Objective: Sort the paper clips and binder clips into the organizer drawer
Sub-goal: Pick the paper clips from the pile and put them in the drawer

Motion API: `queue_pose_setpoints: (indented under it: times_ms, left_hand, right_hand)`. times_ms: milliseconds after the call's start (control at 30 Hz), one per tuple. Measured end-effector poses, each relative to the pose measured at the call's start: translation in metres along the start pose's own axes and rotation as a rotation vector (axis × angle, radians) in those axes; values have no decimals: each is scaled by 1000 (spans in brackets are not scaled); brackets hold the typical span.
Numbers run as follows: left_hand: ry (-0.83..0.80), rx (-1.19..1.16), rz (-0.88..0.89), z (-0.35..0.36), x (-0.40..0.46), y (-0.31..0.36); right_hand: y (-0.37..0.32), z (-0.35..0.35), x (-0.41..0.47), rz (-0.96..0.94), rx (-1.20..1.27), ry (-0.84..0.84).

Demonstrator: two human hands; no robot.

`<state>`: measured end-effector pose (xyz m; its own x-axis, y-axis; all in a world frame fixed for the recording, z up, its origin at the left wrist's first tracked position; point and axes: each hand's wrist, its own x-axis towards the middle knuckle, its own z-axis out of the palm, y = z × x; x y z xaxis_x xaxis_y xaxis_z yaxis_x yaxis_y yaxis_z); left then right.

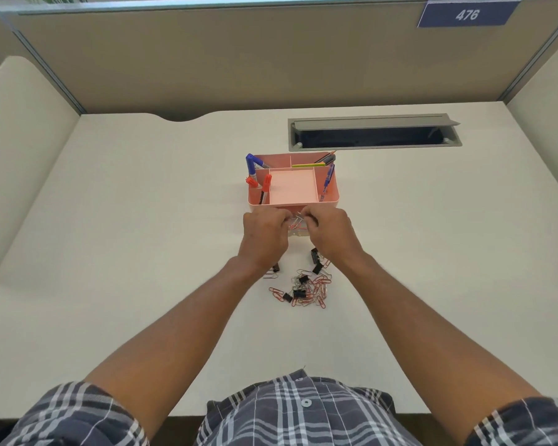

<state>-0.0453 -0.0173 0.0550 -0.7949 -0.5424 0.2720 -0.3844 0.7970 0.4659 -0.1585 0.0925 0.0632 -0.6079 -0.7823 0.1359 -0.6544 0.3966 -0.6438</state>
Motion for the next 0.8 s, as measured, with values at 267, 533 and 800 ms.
queue_pose_setpoints:
  times_ms: [267,533,800]
  left_hand:
    - [38,-185,-215,8,-47,-31]
    - [-240,-7,-329,28,-102,-52]
    - [-267,11,-307,30,-96,-49]
  right_hand:
    - [26,8,-36,68,-74,-89]
    - [40,38,-71,117,-298,-301]
    - [35,51,-72,108,-399,-301]
